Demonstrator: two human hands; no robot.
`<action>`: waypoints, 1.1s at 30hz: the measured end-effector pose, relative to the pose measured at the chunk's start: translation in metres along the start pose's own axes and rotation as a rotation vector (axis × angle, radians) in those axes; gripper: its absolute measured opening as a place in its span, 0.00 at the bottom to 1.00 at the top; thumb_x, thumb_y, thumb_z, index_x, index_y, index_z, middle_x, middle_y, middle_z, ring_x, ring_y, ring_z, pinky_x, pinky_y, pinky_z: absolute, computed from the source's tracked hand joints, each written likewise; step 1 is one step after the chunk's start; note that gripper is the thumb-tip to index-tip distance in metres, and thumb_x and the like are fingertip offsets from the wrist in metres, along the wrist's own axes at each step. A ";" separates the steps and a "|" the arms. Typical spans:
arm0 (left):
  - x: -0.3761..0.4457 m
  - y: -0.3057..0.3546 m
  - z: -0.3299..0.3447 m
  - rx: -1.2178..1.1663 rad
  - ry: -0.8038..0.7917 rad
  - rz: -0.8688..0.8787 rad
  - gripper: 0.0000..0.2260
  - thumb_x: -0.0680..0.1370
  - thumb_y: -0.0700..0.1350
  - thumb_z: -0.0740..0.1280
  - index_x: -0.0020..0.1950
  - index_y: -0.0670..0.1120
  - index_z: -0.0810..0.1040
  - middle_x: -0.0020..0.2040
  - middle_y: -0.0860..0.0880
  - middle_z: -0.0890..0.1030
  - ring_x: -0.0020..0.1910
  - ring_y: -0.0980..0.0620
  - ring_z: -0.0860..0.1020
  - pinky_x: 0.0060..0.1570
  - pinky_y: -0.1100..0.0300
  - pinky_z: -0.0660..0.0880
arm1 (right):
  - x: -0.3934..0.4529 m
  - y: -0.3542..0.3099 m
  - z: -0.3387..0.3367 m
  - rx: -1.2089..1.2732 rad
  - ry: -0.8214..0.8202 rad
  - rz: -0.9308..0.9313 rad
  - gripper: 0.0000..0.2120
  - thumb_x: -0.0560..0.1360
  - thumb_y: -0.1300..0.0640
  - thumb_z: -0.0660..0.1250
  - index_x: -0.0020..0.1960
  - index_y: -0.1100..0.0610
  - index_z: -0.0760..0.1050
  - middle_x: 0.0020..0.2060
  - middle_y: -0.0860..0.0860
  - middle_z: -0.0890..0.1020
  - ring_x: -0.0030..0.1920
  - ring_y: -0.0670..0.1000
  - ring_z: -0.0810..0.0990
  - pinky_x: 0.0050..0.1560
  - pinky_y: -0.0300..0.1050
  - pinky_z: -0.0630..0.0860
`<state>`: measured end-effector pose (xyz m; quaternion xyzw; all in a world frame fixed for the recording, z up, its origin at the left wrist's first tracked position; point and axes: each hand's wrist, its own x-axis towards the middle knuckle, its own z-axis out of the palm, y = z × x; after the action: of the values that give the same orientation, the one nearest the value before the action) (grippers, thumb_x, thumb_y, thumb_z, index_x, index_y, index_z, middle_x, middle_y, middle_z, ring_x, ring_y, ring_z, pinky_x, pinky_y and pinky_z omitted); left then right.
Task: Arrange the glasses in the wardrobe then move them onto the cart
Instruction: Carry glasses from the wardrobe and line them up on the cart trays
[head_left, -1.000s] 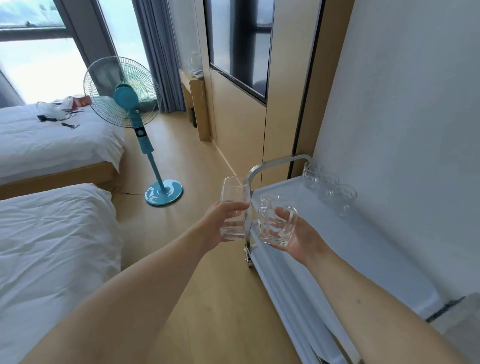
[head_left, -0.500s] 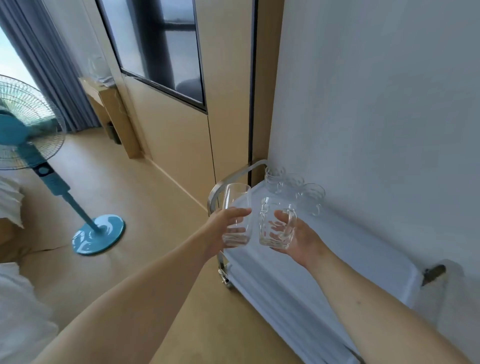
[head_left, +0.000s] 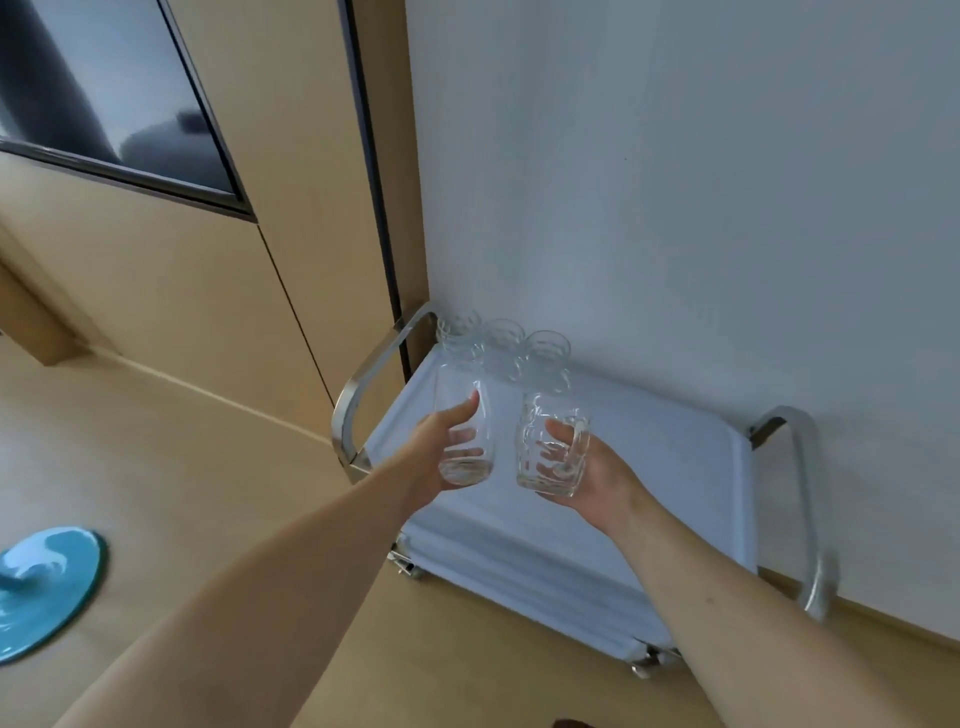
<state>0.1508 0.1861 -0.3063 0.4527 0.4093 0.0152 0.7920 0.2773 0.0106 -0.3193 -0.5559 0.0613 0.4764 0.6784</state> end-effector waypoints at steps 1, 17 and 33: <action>0.006 0.000 0.003 0.003 -0.017 -0.013 0.48 0.57 0.71 0.79 0.70 0.49 0.73 0.62 0.45 0.79 0.55 0.42 0.84 0.43 0.48 0.83 | 0.002 0.001 -0.004 0.011 0.018 -0.003 0.23 0.75 0.52 0.74 0.67 0.59 0.79 0.60 0.57 0.80 0.54 0.60 0.81 0.61 0.59 0.78; 0.133 -0.001 0.078 0.411 0.040 -0.002 0.34 0.70 0.67 0.74 0.65 0.45 0.73 0.60 0.46 0.78 0.54 0.48 0.77 0.53 0.53 0.72 | 0.076 -0.017 -0.082 -0.001 0.173 -0.075 0.16 0.62 0.48 0.77 0.46 0.55 0.84 0.41 0.50 0.87 0.38 0.54 0.84 0.46 0.51 0.80; 0.219 -0.012 0.095 0.534 0.205 0.022 0.38 0.60 0.57 0.85 0.62 0.54 0.67 0.57 0.53 0.78 0.51 0.58 0.77 0.50 0.55 0.71 | 0.161 -0.031 -0.128 -0.576 0.355 -0.204 0.45 0.52 0.48 0.87 0.65 0.45 0.72 0.56 0.42 0.80 0.56 0.45 0.80 0.52 0.41 0.77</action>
<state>0.3548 0.1981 -0.4299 0.6459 0.4716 -0.0387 0.5991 0.4427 0.0021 -0.4443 -0.8018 -0.0146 0.2999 0.5168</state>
